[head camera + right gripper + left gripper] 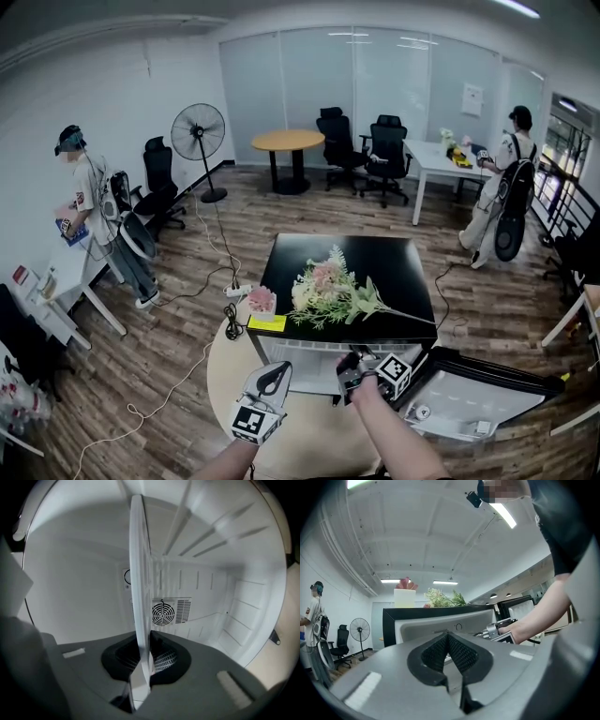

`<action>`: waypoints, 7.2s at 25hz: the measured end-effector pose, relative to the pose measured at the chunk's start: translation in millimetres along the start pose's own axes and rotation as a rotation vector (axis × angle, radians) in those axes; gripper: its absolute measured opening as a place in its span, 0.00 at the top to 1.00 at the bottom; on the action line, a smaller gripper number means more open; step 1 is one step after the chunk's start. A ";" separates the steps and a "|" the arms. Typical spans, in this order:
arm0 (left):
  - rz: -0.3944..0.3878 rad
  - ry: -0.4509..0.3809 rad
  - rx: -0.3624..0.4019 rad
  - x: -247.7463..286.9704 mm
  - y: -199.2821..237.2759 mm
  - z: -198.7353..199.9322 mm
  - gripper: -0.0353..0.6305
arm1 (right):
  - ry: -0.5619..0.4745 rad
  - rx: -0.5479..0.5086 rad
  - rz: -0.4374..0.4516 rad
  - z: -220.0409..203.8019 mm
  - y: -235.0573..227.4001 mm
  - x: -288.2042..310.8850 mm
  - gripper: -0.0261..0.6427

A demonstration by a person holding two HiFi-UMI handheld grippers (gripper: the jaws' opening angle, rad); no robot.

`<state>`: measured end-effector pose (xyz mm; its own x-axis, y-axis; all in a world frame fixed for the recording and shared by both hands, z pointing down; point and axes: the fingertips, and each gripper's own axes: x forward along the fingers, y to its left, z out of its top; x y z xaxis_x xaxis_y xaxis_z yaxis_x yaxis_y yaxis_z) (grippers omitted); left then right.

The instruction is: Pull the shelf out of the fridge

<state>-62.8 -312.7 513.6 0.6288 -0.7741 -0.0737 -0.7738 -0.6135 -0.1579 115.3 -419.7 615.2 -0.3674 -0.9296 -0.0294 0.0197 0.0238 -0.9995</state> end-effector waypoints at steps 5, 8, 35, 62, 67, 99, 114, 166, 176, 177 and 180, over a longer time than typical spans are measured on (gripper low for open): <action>0.005 -0.007 0.002 -5.8 0.8 1.2 0.95 | -0.008 0.002 -0.013 -0.2 -1.0 -0.4 0.91; 0.007 -0.009 -0.001 -9.5 1.5 2.6 0.95 | -0.012 0.000 0.016 0.9 0.5 1.6 0.91; 0.004 -0.038 -0.007 -19.1 -1.1 12.0 0.95 | -0.029 -0.015 -0.013 -10.3 0.6 -18.8 0.91; -0.008 -0.042 -0.031 -10.3 -4.6 3.7 0.95 | -0.017 -0.036 -0.046 -30.5 1.2 -53.5 0.91; -0.005 -0.054 -0.034 -10.5 -1.8 11.0 0.95 | -0.010 -0.039 -0.057 -36.6 1.9 -63.9 0.91; -0.046 -0.068 -0.033 -22.3 -22.3 18.0 0.95 | 0.012 -0.040 -0.075 -73.0 2.2 -124.6 0.91; -0.058 -0.090 -0.049 -27.8 -34.9 22.5 0.95 | 0.029 -0.149 -0.183 -88.8 -9.6 -172.7 0.91; -0.092 -0.086 -0.067 -14.4 -39.0 15.2 0.95 | -0.144 -1.850 -0.106 -52.4 126.1 -231.1 0.91; -0.082 -0.106 -0.037 -23.9 -39.4 17.5 0.95 | -0.222 -1.640 -0.104 -26.5 134.5 -228.6 0.91; -0.078 -0.108 -0.037 -25.3 -39.3 18.1 0.95 | -0.224 -1.624 -0.107 -24.5 133.8 -228.6 0.91; -0.074 -0.114 -0.037 -28.8 -39.8 21.0 0.95 | -0.224 -1.595 -0.109 -22.3 132.9 -228.0 0.91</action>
<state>-48.5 -262.7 501.3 0.6871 -0.7053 -0.1745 -0.7261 -0.6751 -0.1305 181.0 -196.3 488.9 -0.1631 -0.9813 -0.1025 -0.9866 0.1632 0.0080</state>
